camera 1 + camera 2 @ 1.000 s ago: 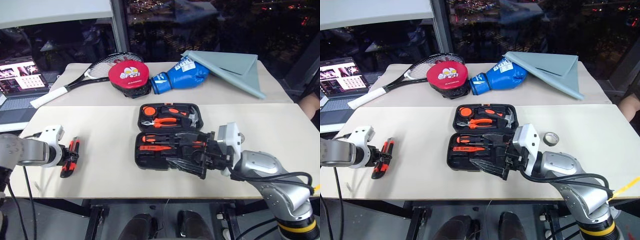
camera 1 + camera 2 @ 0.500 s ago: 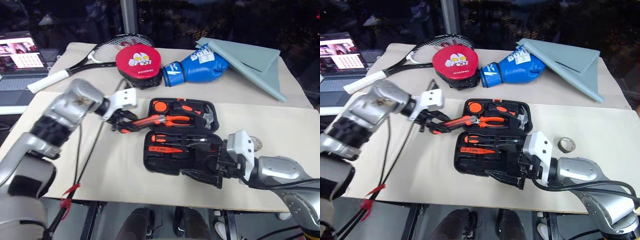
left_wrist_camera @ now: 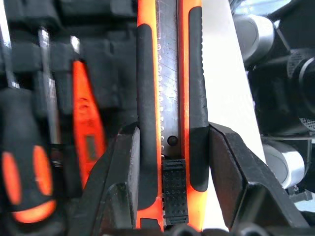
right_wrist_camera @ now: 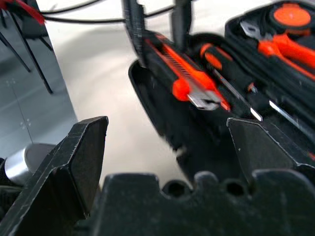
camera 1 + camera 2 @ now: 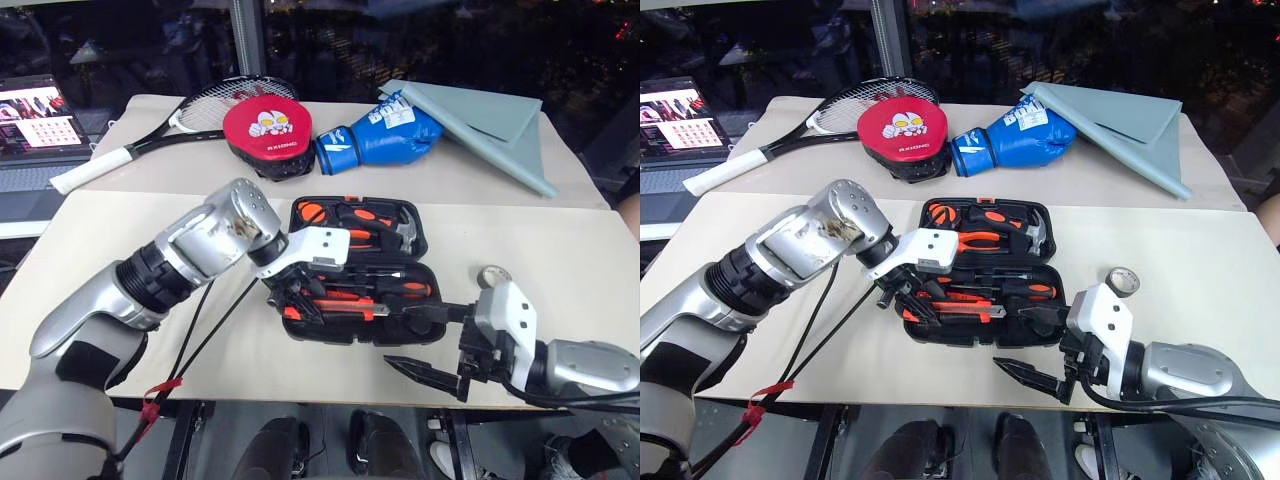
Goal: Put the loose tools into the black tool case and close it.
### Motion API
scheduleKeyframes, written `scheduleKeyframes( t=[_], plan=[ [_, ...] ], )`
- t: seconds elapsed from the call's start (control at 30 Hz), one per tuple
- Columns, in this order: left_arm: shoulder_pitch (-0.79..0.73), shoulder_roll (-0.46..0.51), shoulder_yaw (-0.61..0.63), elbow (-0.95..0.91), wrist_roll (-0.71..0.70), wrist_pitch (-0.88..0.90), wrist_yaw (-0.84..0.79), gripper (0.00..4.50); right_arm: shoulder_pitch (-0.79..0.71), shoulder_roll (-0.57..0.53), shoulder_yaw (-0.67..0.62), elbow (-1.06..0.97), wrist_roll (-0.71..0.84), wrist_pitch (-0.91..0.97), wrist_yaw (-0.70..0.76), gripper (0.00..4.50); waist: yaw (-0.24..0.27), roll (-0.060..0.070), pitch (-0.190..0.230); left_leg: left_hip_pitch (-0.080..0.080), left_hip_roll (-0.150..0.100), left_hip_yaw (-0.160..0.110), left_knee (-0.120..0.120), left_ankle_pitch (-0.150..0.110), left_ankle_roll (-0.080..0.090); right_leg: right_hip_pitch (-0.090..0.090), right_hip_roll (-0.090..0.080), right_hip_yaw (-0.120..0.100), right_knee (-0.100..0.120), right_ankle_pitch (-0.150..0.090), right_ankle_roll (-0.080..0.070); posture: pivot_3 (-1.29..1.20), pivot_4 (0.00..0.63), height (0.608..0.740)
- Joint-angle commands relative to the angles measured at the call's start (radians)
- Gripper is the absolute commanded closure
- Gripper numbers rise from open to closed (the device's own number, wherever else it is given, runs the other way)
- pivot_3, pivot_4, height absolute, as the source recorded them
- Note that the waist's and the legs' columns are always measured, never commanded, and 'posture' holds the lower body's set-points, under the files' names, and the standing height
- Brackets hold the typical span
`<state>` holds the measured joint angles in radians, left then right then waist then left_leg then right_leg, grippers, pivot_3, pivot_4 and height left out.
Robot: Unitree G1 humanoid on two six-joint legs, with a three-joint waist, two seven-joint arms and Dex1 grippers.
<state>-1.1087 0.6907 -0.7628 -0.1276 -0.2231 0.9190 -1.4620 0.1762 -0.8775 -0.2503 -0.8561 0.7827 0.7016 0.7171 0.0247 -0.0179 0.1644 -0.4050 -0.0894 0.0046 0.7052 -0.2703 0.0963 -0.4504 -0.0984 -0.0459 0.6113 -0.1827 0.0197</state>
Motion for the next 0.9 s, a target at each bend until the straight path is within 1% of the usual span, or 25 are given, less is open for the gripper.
scheduleKeyframes(
  t=[0.03, 0.07, 0.17, 0.3, 0.43, 0.6, 0.7, 0.83, 0.9],
  plan=[
    [0.015, -0.054, -0.023, 0.015, 0.059, -0.003, 0.067, 2.96, 0.019, -0.022, -0.056, -0.037, -0.007, -0.003, -0.008, 0.00, 0.004, 0.000, 0.000, 0.002, 0.000, 0.000, 0.000, 0.000, 0.002, 0.002, 0.000, 0.000, 0.000, 0.000, 0.000, 0.00, 0.150, 0.732],
    [0.022, -0.065, -0.022, 0.022, 0.062, -0.006, 0.072, 2.96, 0.023, -0.022, -0.063, -0.039, -0.006, -0.002, -0.012, 0.00, 0.008, 0.000, 0.000, 0.003, 0.000, 0.000, 0.000, -0.002, 0.006, 0.004, 0.000, 0.000, 0.000, 0.000, 0.000, 0.00, 0.150, 0.732],
    [0.029, -0.103, -0.031, 0.067, 0.096, -0.043, 0.097, 2.96, 0.028, -0.017, -0.082, -0.048, 0.008, -0.001, -0.029, 0.00, 0.013, 0.000, 0.000, 0.006, 0.000, 0.000, 0.000, -0.003, 0.009, 0.007, 0.000, 0.000, 0.000, 0.000, 0.000, 0.00, 0.150, 0.732],
    [0.037, -0.135, -0.043, 0.123, 0.134, -0.089, 0.108, 2.96, 0.027, -0.013, -0.081, -0.061, 0.014, 0.000, -0.051, 0.00, 0.015, 0.000, 0.000, 0.006, 0.000, 0.000, 0.000, -0.001, 0.006, 0.008, 0.000, 0.002, -0.001, 0.003, -0.005, 0.00, 0.150, 0.732],
    [0.052, -0.156, -0.051, 0.149, 0.153, -0.111, 0.110, 2.96, 0.026, -0.009, -0.079, -0.069, 0.021, -0.001, -0.074, 0.00, 0.016, 0.000, 0.000, 0.007, -0.001, 0.000, 0.000, -0.002, 0.006, 0.008, 0.000, 0.003, -0.001, 0.003, -0.005, 0.00, 0.150, 0.732],
    [0.051, -0.170, -0.043, 0.127, 0.127, -0.039, 0.082, 2.96, 0.034, -0.001, -0.071, -0.081, 0.030, -0.001, -0.098, 0.00, 0.019, 0.000, 0.000, 0.008, -0.001, 0.000, 0.000, -0.002, 0.006, 0.011, 0.000, 0.003, -0.001, 0.003, -0.005, 0.00, 0.150, 0.732],
    [0.043, -0.175, -0.037, 0.106, 0.105, 0.034, 0.073, 2.96, 0.043, 0.003, -0.063, -0.090, 0.028, -0.004, -0.108, 0.00, 0.019, 0.000, 0.000, 0.008, -0.001, 0.000, 0.000, -0.002, 0.007, 0.010, 0.000, 0.003, -0.001, 0.002, -0.004, 0.00, 0.150, 0.732],
    [0.049, -0.179, -0.039, 0.066, 0.093, 0.075, 0.079, 2.96, 0.042, 0.002, -0.060, -0.090, 0.031, -0.004, -0.111, 0.00, 0.017, 0.000, 0.000, 0.008, -0.001, 0.000, 0.000, -0.002, 0.007, 0.010, 0.000, 0.004, -0.001, 0.003, -0.004, 0.00, 0.150, 0.732],
    [0.058, -0.183, -0.049, 0.066, 0.109, 0.059, 0.097, 2.96, 0.038, -0.002, -0.060, -0.086, 0.034, -0.003, -0.110, 0.00, 0.017, 0.000, 0.000, 0.008, -0.001, 0.000, 0.001, -0.002, 0.007, 0.010, 0.001, 0.004, -0.001, 0.003, -0.005, 0.00, 0.150, 0.732]
  ],
)
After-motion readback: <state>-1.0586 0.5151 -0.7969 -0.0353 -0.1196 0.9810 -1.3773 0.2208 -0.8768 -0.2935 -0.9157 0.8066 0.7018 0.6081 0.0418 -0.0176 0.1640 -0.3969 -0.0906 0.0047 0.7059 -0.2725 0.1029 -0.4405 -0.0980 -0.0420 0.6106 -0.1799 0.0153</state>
